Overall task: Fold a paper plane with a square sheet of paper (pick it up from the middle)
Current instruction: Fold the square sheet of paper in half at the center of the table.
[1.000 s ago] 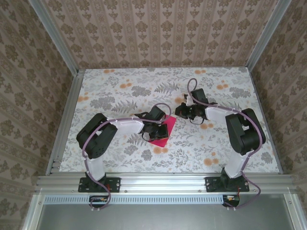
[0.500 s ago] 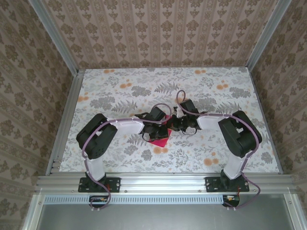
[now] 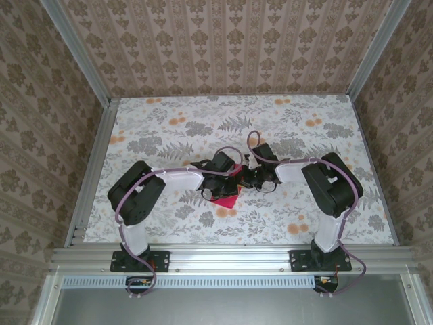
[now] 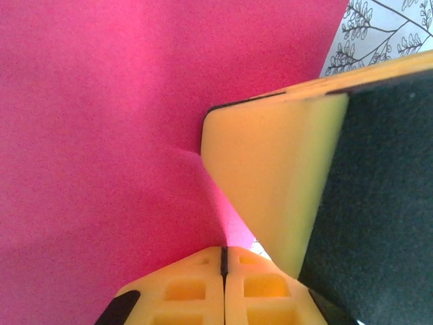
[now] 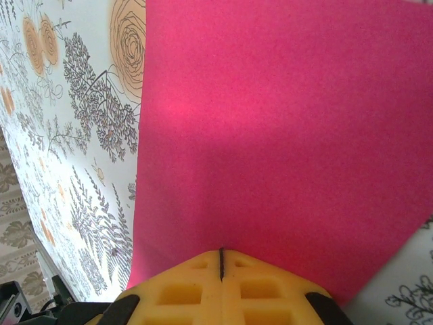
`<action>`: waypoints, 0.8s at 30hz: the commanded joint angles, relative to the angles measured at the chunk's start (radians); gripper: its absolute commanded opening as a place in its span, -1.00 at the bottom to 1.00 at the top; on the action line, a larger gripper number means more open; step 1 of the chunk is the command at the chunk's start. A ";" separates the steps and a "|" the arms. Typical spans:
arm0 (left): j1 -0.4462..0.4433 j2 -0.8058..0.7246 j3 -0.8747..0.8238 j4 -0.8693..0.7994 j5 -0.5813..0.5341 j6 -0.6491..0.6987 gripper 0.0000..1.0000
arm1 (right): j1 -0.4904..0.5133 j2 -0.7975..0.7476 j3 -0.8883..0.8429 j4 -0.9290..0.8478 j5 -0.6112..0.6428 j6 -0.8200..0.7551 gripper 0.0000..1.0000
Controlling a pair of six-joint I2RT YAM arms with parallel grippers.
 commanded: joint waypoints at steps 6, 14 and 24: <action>-0.011 -0.028 -0.016 -0.101 -0.047 -0.012 -0.87 | -0.012 -0.099 -0.024 -0.023 -0.021 0.009 -0.87; -0.012 -0.028 -0.017 -0.097 -0.044 -0.013 -0.87 | -0.012 -0.069 -0.057 -0.012 0.007 0.012 -0.88; -0.018 -0.054 0.009 -0.073 -0.028 -0.013 -0.84 | -0.018 0.008 -0.051 -0.034 0.041 -0.018 -0.88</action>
